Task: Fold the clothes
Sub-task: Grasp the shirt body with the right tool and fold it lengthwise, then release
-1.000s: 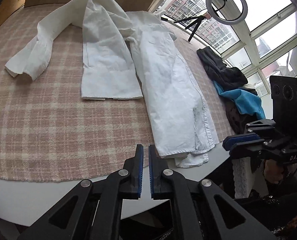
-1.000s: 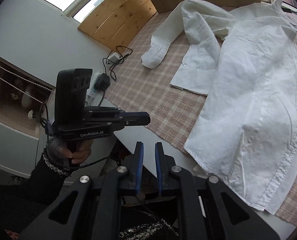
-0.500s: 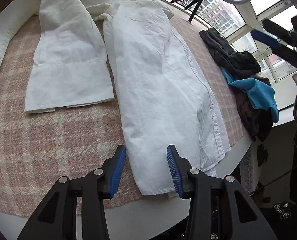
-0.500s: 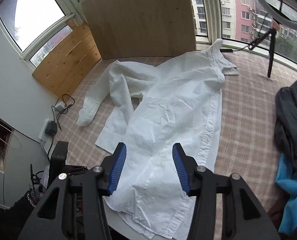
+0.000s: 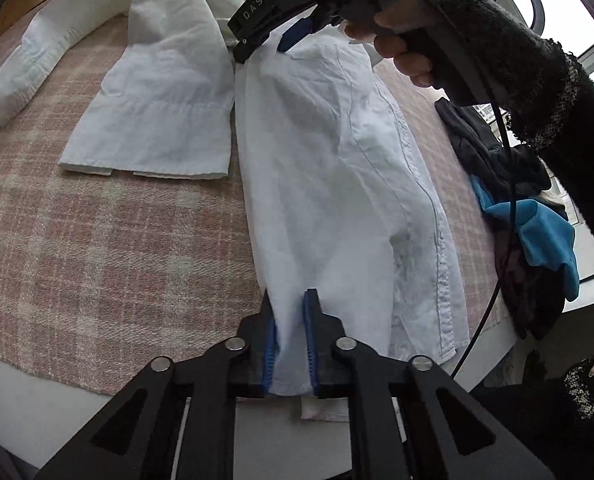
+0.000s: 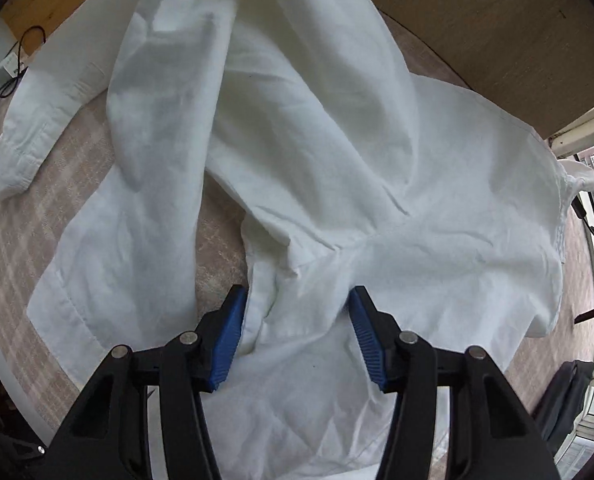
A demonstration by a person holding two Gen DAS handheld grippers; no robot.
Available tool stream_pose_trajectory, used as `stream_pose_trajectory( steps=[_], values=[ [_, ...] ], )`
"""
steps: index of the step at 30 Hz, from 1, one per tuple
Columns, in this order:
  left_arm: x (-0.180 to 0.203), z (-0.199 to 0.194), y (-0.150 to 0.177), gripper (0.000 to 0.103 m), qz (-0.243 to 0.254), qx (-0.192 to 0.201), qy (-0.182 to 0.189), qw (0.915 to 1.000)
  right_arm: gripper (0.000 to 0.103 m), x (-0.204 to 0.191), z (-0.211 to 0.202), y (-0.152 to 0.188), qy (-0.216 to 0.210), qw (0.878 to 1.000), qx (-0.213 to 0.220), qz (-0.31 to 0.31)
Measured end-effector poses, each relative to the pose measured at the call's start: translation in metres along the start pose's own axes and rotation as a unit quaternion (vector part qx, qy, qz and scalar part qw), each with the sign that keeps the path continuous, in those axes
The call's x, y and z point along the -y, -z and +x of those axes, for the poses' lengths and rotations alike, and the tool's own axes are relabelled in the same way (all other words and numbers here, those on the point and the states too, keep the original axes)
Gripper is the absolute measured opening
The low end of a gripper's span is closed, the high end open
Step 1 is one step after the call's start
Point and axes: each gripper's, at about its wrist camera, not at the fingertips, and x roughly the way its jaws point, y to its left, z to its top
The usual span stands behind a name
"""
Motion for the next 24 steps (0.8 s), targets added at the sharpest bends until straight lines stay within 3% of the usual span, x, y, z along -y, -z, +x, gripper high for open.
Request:
stream_pose_trajectory(
  steps=[3,6,11,15,18,21,23,24],
  values=[
    [0.015,-0.015,-0.002,0.003,0.005,0.029,0.036,0.9989,0.008,0.026,-0.012,0.011,-0.068,0.997,0.013,0.045],
    [0.037,-0.034,-0.006,0.003,0.023,0.057,0.078,0.9951,0.007,0.051,-0.032,0.026,-0.121,0.988,0.04,0.084],
    [0.064,-0.038,-0.013,0.002,0.068,0.06,0.089,0.9919,0.006,0.079,-0.051,0.04,-0.174,0.972,0.066,0.147],
    [0.055,-0.045,-0.014,0.002,0.047,0.058,0.116,0.9905,0.005,0.079,-0.066,0.041,-0.213,0.956,0.087,0.182],
    [0.038,-0.076,-0.013,0.001,0.022,0.086,0.146,0.9853,0.005,0.073,-0.087,0.035,-0.218,0.951,0.113,0.19],
    [0.011,-0.109,-0.007,0.001,-0.007,0.125,0.151,0.9806,0.005,0.052,-0.108,0.021,-0.218,0.951,0.134,0.173],
    [-0.016,-0.117,0.001,0.001,-0.012,0.134,0.102,0.9857,0.006,0.027,-0.106,-0.004,-0.216,0.957,0.127,0.149],
    [-0.031,-0.121,0.005,0.002,-0.013,0.137,0.074,0.9877,0.011,0.01,-0.1,-0.019,-0.217,0.96,0.116,0.131]
  ],
)
